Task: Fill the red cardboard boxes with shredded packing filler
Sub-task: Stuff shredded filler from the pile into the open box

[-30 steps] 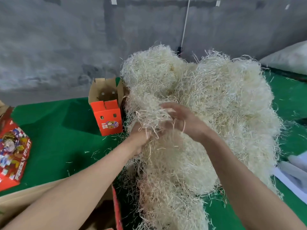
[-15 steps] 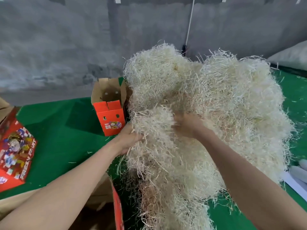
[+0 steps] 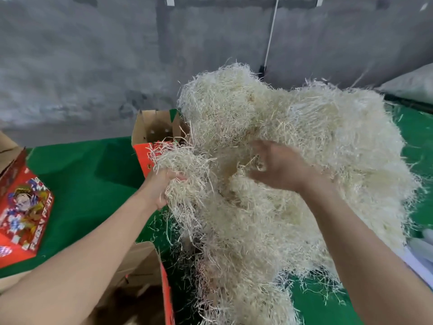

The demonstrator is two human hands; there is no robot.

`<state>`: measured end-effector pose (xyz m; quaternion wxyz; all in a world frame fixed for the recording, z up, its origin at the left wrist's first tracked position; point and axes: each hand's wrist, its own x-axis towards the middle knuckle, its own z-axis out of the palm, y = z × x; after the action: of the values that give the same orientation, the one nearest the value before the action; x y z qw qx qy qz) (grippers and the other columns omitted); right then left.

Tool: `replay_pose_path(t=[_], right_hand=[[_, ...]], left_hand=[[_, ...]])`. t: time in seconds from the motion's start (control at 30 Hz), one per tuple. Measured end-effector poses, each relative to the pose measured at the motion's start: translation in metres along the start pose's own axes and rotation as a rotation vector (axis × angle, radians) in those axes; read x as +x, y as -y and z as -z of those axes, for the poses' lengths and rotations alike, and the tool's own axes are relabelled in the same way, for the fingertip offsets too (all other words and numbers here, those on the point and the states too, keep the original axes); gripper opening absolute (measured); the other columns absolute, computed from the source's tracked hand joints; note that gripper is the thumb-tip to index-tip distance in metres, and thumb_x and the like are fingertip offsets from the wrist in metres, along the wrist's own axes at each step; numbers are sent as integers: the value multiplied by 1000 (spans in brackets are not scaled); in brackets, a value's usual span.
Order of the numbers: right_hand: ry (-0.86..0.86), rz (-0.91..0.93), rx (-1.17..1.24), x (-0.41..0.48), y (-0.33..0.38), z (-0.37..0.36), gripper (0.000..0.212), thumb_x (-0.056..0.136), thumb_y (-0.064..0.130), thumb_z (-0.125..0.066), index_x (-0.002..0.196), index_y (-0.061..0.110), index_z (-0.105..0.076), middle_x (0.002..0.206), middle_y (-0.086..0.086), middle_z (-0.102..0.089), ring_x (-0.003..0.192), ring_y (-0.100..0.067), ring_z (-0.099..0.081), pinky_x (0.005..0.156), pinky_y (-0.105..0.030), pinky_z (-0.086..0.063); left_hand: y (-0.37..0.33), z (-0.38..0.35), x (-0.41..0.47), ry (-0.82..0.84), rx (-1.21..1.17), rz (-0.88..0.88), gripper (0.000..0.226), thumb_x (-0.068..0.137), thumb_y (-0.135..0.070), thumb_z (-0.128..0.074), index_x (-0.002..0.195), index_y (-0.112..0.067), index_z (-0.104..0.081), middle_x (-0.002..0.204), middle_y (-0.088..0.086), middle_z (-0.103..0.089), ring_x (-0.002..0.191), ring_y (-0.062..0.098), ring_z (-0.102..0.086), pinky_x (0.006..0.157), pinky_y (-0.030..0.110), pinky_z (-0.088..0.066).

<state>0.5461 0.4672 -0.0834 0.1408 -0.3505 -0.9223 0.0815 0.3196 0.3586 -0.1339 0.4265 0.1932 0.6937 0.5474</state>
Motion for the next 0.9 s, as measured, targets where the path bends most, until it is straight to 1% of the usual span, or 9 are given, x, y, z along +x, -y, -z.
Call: replay_pose_path(t=[0.1,0.17,0.3,0.4,0.53,0.6,0.7,0.77,0.9], right_hand=[[421,44,284,-12,41,-50,114,65,47,-73,147,26,2,149,1,-26,133,-21,-31,110,-38,-26],[671,29,-58,-25,34,-90,88,75,41,-71,144,13,-24,141,-2,-39,124,-22,-43,106,-39,-35],[449,-290,78,-22,-9,-98,42,82,23,-65,116,4,-51,121,-12,-57,103,-23,-56,80,-28,-47],[224,-479,665,-10,-12,-78,49,83,9,-62,124,-8,-43,125,-22,-50,96,-23,-62,68,-17,-48],[138,-524,857,-1,0,-69,14,90,-1,-45,101,0,-53,77,-14,-55,51,-1,-43,41,-14,-35],[92,-525,832,3,9,-68,19,93,1,-41,84,-3,-57,73,-9,-55,50,1,-47,46,-15,-36],[154,-505,883,6,11,-62,37,92,11,-49,124,-5,-47,120,-21,-55,95,-20,-55,79,-33,-48],[236,-455,934,-1,-3,-56,61,87,22,-58,139,6,-31,138,-12,-40,119,-25,-46,96,-38,-40],[346,-226,485,-15,-25,-68,35,85,24,-60,116,10,-51,97,-5,-59,77,-11,-55,69,-19,-46]], left_hand=[[-6,1,-6,34,2,45,56,94,-12,-44,43,-15,-67,155,5,-19,142,32,-14,112,54,-12],[-13,5,-15,64,13,14,62,94,-12,-44,35,-19,-65,154,5,-22,141,30,-20,113,51,-12],[-15,19,-12,36,107,-111,9,85,-8,-60,80,-13,-65,153,6,-24,142,29,-13,112,52,-9],[-8,18,0,254,342,-41,97,61,-43,-82,142,-20,-34,150,3,-31,141,23,-21,113,50,-10],[5,-19,-15,567,670,15,140,21,-81,-73,143,-27,-32,151,1,-31,140,18,-24,117,42,-9],[15,-43,-22,587,732,30,133,34,-78,-73,146,-21,-26,153,3,-25,141,21,-22,117,43,-12],[26,-59,-15,280,555,-27,84,79,-33,-71,146,-14,-24,150,7,-29,137,29,-30,107,39,-30],[21,-54,-11,160,324,2,77,75,-21,-74,141,-14,-34,145,9,-35,131,35,-36,103,48,-34],[6,-36,-13,79,-26,80,63,62,-22,-77,119,-9,-55,125,12,-55,114,29,-52,95,43,-43]])
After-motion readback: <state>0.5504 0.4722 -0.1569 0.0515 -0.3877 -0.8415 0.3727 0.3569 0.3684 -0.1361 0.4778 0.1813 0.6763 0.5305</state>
